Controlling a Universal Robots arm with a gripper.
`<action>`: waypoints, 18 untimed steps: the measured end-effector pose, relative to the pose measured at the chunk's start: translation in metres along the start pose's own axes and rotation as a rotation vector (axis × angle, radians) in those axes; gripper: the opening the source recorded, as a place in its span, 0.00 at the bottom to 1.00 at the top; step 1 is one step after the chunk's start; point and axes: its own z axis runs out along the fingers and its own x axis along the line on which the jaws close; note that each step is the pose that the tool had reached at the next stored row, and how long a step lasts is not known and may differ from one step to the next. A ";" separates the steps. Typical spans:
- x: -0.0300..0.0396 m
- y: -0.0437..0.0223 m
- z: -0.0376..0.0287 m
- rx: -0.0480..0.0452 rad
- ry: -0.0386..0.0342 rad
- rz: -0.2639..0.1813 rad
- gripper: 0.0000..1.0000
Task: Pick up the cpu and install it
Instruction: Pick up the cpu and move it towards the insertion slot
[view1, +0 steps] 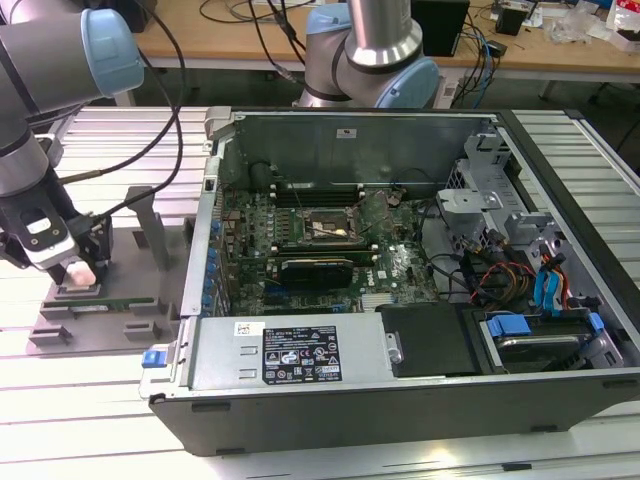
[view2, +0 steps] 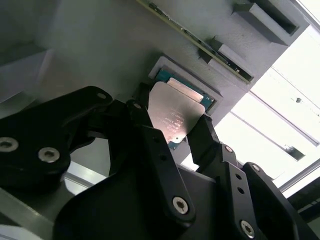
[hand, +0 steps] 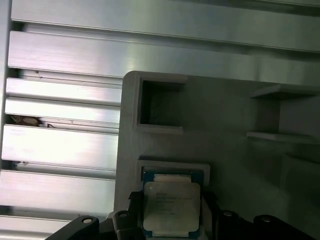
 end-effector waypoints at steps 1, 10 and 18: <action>0.0000 0.0000 -0.0016 -0.0001 -0.0001 0.000 0.55; -0.0002 -0.0002 -0.0089 -0.0001 -0.0001 0.000 0.55; -0.0003 -0.0004 -0.0171 0.0000 -0.0001 0.000 0.55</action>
